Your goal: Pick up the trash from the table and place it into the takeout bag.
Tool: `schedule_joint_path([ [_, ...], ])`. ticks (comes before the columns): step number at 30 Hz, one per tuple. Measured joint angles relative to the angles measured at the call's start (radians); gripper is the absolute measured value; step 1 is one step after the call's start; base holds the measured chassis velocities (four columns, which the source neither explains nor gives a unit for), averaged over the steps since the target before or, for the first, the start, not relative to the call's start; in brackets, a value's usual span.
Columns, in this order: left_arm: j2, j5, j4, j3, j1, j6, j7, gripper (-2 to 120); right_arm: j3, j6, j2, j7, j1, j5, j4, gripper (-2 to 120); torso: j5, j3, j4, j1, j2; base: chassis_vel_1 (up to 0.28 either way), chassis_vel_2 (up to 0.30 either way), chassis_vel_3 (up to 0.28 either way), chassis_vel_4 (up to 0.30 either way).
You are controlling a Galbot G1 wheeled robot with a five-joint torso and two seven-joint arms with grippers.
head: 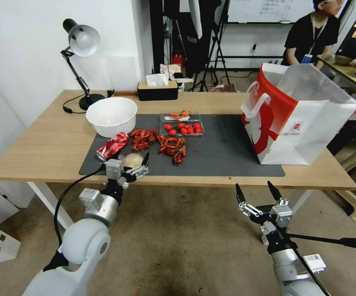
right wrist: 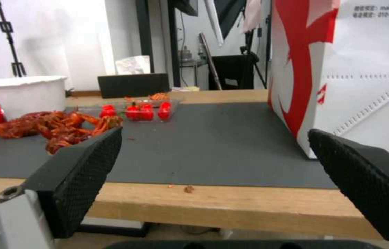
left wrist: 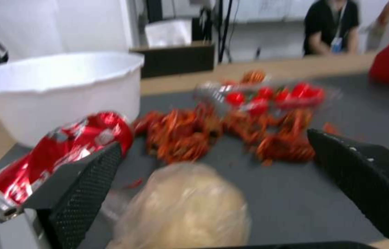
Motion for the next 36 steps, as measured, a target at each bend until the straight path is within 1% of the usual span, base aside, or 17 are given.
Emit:
schedule_joint_path([
  [1,0.006,-0.002,0.0,0.004,-0.007,0.026,-0.013,100,0.0,0.0,0.002,0.0,0.0,-0.001,-0.002,100,0.0001,0.0,0.0,0.0,0.0,0.0,0.0,0.0,0.0],
  [3,0.023,-0.022,0.0,0.013,-0.031,0.112,-0.036,100,0.0,-0.001,0.007,0.004,0.001,-0.007,-0.009,100,0.0001,0.0,0.0,0.0,0.0,0.0,0.0,0.0,0.0],
  [4,0.023,-0.022,0.0,0.013,-0.031,0.112,-0.036,100,0.0,-0.001,0.007,0.004,0.001,-0.007,-0.009,100,0.0001,0.0,0.0,0.0,0.0,0.0,0.0,0.0,0.0],
  [5,0.027,-0.032,0.0,0.016,-0.037,0.134,-0.038,100,0.001,-0.002,0.008,0.004,0.001,-0.01,-0.011,100,0.0,0.0,0.0,0.0,0.0,0.0,0.0,0.0,0.0],
  [6,0.029,-0.054,0.001,0.019,-0.051,0.18,-0.048,100,0.002,-0.002,0.009,0.005,0.001,-0.014,-0.014,100,0.0001,0.0,0.0,0.0,0.0,0.0,0.0,0.0,0.0],
  [7,0.029,-0.054,0.001,0.019,-0.051,0.18,-0.048,100,0.002,-0.002,0.009,0.005,0.001,-0.014,-0.014,100,0.0001,0.0,0.0,0.0,0.0,0.0,0.0,0.0,0.0],
  [10,0.03,-0.081,0.006,0.025,-0.075,0.255,-0.059,100,0.004,-0.005,0.009,0.007,-0.002,-0.015,-0.015,100,0.0001,0.0,0.0,0.0,0.0,0.0,0.0,0.0,0.0],
  [15,0.029,-0.101,0.015,0.03,-0.097,0.287,-0.083,100,0.005,-0.009,0.01,0.009,-0.006,-0.013,-0.015,100,0.0,0.0,0.0,0.0,0.0,0.0,0.0,0.0,0.0],
  [18,0.027,-0.117,0.025,0.037,-0.11,0.31,-0.114,100,0.006,-0.009,0.013,0.011,-0.007,-0.012,-0.015,100,0.0001,0.0,0.0,0.0,0.0,0.0,0.0,0.0,0.0],
  [25,0.013,-0.147,0.035,0.047,-0.13,0.327,-0.147,100,0.007,-0.01,0.014,0.014,-0.01,-0.014,-0.013,100,0.0001,0.0,0.0,0.0,0.0,0.0,0.0,0.0,0.0],
  [28,0.012,-0.153,0.037,0.047,-0.132,0.328,-0.149,100,0.007,-0.01,0.014,0.014,-0.011,-0.014,-0.013,100,0.0001,0.0,0.0,0.0,0.0,0.0,0.0,0.0,0.0],
  [30,0.011,-0.178,0.038,0.048,-0.132,0.332,-0.156,93,0.008,-0.01,0.015,0.015,-0.012,-0.014,-0.01,100,0.0001,0.0,0.0,0.0,0.0,0.0,0.0,0.0,0.0],
  [31,0.011,-0.178,0.038,0.048,-0.132,0.332,-0.156,93,0.008,-0.01,0.015,0.015,-0.012,-0.014,-0.01,100,0.0001,0.0,0.0,0.0,0.0,0.0,0.0,0.0,0.0],
  [33,0.008,-0.187,0.038,0.048,-0.132,0.333,-0.158,86,0.008,-0.01,0.016,0.015,-0.013,-0.014,-0.01,100,0.0001,0.0,0.0,0.0,0.0,0.0,0.0,0.0,0.0],
  [35,0.008,-0.187,0.038,0.048,-0.132,0.333,-0.158,86,0.008,-0.01,0.016,0.015,-0.013,-0.014,-0.01,100,0.0001,0.0,0.0,0.0,0.0,0.0,0.0,0.0,0.0],
  [36,0.007,-0.189,0.038,0.048,-0.132,0.333,-0.158,81,0.008,-0.01,0.016,0.015,-0.014,-0.014,-0.01,100,0.0001,0.0,0.0,0.0,0.0,0.0,0.0,0.0,0.0],
])
